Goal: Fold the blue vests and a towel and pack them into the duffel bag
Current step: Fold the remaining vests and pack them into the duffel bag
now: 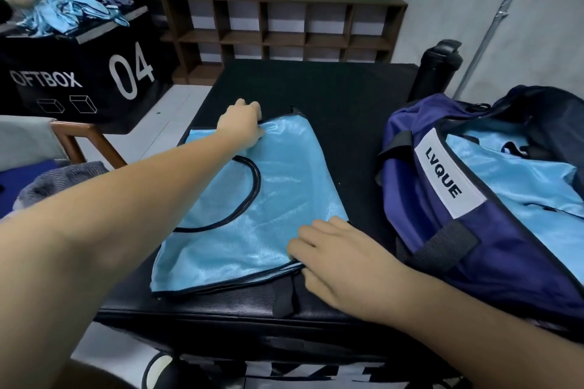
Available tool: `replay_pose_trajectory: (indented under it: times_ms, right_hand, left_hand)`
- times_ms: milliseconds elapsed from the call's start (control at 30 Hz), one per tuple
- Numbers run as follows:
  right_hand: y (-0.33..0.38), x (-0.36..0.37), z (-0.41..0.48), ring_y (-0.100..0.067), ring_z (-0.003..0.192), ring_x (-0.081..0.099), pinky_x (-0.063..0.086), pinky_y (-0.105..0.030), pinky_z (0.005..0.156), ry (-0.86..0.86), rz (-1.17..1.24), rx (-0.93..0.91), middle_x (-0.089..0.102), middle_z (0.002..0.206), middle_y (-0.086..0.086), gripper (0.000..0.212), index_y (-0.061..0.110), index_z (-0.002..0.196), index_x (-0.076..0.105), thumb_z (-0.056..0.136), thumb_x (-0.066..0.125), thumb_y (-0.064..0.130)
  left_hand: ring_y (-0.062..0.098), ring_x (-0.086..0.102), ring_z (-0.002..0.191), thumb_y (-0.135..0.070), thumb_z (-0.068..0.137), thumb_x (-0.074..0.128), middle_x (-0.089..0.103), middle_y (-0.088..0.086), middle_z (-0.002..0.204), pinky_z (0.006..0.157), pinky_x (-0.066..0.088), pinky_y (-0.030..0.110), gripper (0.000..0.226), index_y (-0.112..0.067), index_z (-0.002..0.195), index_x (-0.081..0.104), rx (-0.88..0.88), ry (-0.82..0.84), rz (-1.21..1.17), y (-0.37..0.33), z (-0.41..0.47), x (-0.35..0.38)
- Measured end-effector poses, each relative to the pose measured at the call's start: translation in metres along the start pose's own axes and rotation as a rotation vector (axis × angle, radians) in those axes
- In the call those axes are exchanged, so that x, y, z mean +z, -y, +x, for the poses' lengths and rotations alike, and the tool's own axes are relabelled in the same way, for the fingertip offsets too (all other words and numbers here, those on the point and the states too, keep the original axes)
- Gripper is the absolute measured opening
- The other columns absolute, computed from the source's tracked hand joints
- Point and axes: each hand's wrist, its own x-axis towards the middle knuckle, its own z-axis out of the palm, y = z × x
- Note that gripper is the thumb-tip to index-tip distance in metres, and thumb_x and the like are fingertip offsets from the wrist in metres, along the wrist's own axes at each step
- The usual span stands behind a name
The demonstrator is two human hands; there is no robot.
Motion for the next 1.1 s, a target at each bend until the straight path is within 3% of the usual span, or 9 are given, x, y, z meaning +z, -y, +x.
replay_pose_trajectory:
  times_ms: [133, 267, 333, 433, 600, 800, 933, 1100]
  right_hand:
    - [-0.01, -0.015, -0.006, -0.021, 0.089, 0.044, 0.039, -0.036, 0.086, 0.053, 0.024, 0.06, 0.046, 0.095, 0.006, 0.02, 0.024, 0.104, 0.052, 0.085, 0.051, 0.032]
    - [-0.02, -0.019, -0.014, -0.021, 0.09, 0.045, 0.04, -0.037, 0.087, 0.1, -0.001, 0.094, 0.045, 0.093, 0.007, 0.019, 0.026, 0.1, 0.051, 0.084, 0.053, 0.036]
    - [-0.024, -0.02, -0.017, -0.019, 0.09, 0.044, 0.041, -0.037, 0.089, 0.108, 0.005, 0.102, 0.045, 0.092, 0.008, 0.02, 0.027, 0.1, 0.051, 0.084, 0.054, 0.038]
    - [-0.027, -0.021, -0.018, -0.017, 0.091, 0.042, 0.037, -0.034, 0.09, 0.118, 0.027, 0.101, 0.044, 0.094, 0.01, 0.021, 0.029, 0.102, 0.046, 0.087, 0.056, 0.039]
    - [-0.023, -0.02, -0.015, -0.018, 0.092, 0.046, 0.038, -0.034, 0.091, 0.128, 0.024, 0.107, 0.047, 0.093, 0.009, 0.017, 0.025, 0.101, 0.048, 0.09, 0.055, 0.037]
    - [-0.024, -0.019, -0.013, -0.019, 0.092, 0.046, 0.037, -0.033, 0.087, 0.175, 0.035, 0.147, 0.051, 0.093, 0.007, 0.013, 0.024, 0.097, 0.046, 0.093, 0.052, 0.034]
    - [-0.022, -0.018, -0.013, -0.021, 0.09, 0.046, 0.036, -0.034, 0.084, 0.167, 0.007, 0.152, 0.049, 0.09, 0.006, 0.009, 0.021, 0.093, 0.045, 0.094, 0.05, 0.029]
    - [-0.02, -0.012, -0.014, -0.021, 0.087, 0.041, 0.03, -0.034, 0.08, 0.134, -0.025, 0.146, 0.045, 0.092, 0.005, 0.01, 0.022, 0.091, 0.041, 0.095, 0.048, 0.029]
  left_hand:
    - [0.031, 0.052, 0.108, -0.026, 0.092, 0.071, 0.052, 0.005, 0.118, 0.088, 0.042, 0.042, 0.032, -0.021, 0.12, 0.057, 0.132, -0.058, 0.035, -0.011, -0.036, -0.015]
    - [0.024, 0.057, 0.102, -0.024, 0.092, 0.069, 0.063, -0.006, 0.105, 0.092, 0.049, 0.044, 0.014, -0.028, 0.105, 0.064, 0.295, -0.002, -0.03, -0.013, -0.1, -0.039]
    - [0.019, 0.062, 0.091, -0.023, 0.088, 0.069, 0.067, -0.012, 0.093, 0.085, 0.055, 0.044, 0.01, -0.032, 0.091, 0.064, 0.348, 0.034, -0.097, -0.013, -0.135, -0.052]
    - [0.011, 0.065, 0.082, -0.019, 0.087, 0.071, 0.07, -0.013, 0.085, 0.077, 0.055, 0.036, 0.011, -0.029, 0.086, 0.066, 0.393, 0.106, -0.152, -0.015, -0.185, -0.067]
    - [0.002, 0.059, 0.084, -0.028, 0.09, 0.07, 0.065, -0.017, 0.091, 0.078, 0.05, 0.024, 0.01, -0.031, 0.099, 0.066, 0.464, 0.277, -0.123, -0.016, -0.256, -0.077]
    - [-0.001, 0.054, 0.094, -0.045, 0.084, 0.062, 0.055, -0.017, 0.106, 0.084, 0.05, 0.027, 0.025, -0.038, 0.106, 0.054, 0.479, 0.373, 0.012, -0.001, -0.301, -0.079]
    - [0.015, 0.058, 0.106, -0.05, 0.083, 0.059, 0.052, -0.013, 0.112, 0.083, 0.048, 0.034, 0.032, -0.034, 0.108, 0.048, 0.449, 0.366, 0.187, 0.008, -0.304, -0.074]
    - [0.023, 0.063, 0.097, -0.041, 0.092, 0.059, 0.052, -0.007, 0.104, 0.072, 0.042, 0.037, 0.022, -0.026, 0.094, 0.043, 0.411, 0.297, 0.269, 0.008, -0.297, -0.07]
